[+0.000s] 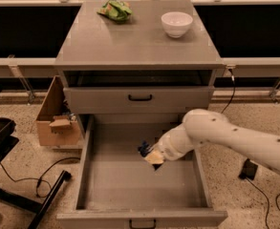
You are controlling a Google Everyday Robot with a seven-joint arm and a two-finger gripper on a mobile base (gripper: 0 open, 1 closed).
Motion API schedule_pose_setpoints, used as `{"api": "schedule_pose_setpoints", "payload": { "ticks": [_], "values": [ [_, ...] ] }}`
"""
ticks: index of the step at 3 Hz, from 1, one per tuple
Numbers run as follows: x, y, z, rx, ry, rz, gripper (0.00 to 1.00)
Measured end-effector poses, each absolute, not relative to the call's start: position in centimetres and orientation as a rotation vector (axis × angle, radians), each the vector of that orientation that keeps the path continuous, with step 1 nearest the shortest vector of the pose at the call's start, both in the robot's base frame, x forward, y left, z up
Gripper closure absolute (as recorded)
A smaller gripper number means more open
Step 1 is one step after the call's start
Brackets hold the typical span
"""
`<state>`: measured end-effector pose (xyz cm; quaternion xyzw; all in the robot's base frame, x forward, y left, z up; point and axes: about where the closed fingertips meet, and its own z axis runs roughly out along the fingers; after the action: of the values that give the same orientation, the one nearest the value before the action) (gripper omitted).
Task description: Pick rxbar blueberry from middle drawer and place on counter
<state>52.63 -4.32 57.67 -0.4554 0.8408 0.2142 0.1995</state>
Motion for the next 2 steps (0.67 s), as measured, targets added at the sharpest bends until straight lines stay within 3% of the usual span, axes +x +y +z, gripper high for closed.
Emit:
{"api": "schedule_pose_setpoints", "payload": {
  "ticks": [2],
  "values": [
    [51.81, -6.34, 58.69, -1.332, 2.305, 0.597, 1.0]
  ]
}}
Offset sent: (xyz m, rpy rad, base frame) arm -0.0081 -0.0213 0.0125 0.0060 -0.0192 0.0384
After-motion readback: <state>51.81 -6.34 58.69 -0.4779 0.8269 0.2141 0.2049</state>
